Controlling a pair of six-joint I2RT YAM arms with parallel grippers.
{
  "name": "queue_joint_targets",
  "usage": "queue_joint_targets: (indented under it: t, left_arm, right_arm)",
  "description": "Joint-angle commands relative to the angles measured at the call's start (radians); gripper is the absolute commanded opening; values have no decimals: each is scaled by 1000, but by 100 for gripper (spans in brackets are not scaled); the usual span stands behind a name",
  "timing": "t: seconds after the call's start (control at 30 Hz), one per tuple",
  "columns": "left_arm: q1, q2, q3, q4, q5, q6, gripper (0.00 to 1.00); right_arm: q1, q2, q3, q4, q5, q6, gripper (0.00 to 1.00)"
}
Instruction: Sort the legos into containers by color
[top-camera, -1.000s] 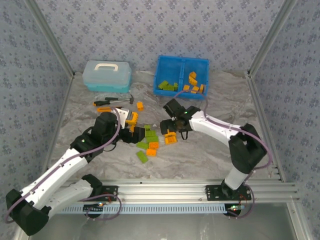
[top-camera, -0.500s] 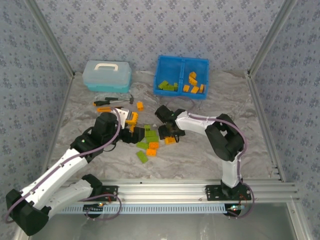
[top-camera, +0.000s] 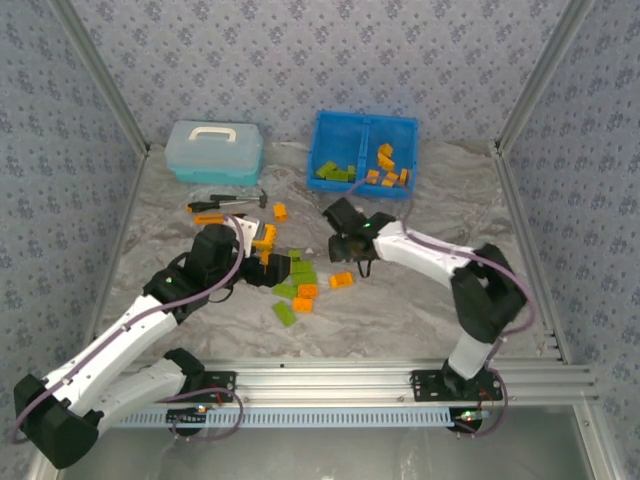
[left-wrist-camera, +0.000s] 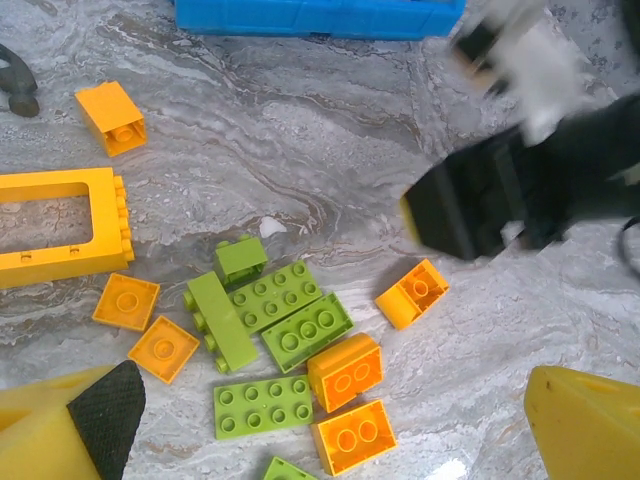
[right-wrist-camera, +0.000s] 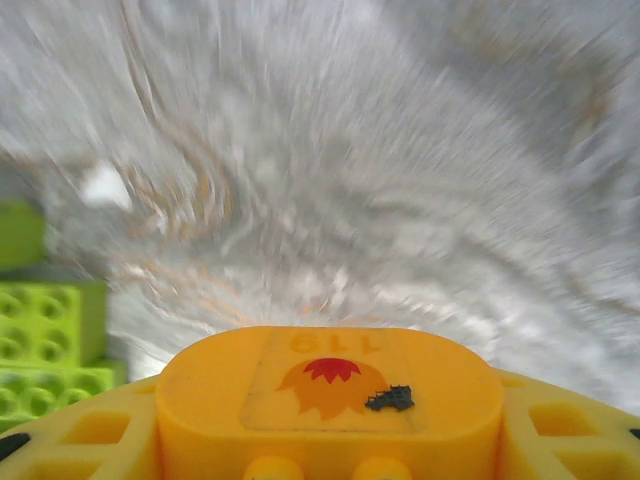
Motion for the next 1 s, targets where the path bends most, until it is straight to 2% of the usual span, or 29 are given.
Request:
queue_joint_targets:
  t: [0.0,0.17,0.3,0.57,0.67,0.83,0.97]
  left_arm:
    - [-7,-1,7,27,-3,-10,99]
    - [-8,-7,16,9,5,-27,99]
    - [-10,-27,16,-12,9,-39,99]
    - [-16,-69,22,-49,14,-69,99]
    - [-17,-88,21,-60,7,-77,99]
    - [-19,-95,16,-86,32,-63,99]
    - [-23,-75,1,-57,81,-31,99]
  right_arm:
    - [-112,-80,42,12,87,-9,53]
    - [-298,8,220,57,84,-59,53]
    - [-405,216,466,47,59,-77,52]
    - [-444,720,1158,-189,35,-140,56]
    - [-458,841,1344,-261,6,-115,60]
    - [-453,833,1366,-258,-5,-143,84]
    - [-443,761,1332,-273,-1,-164,88]
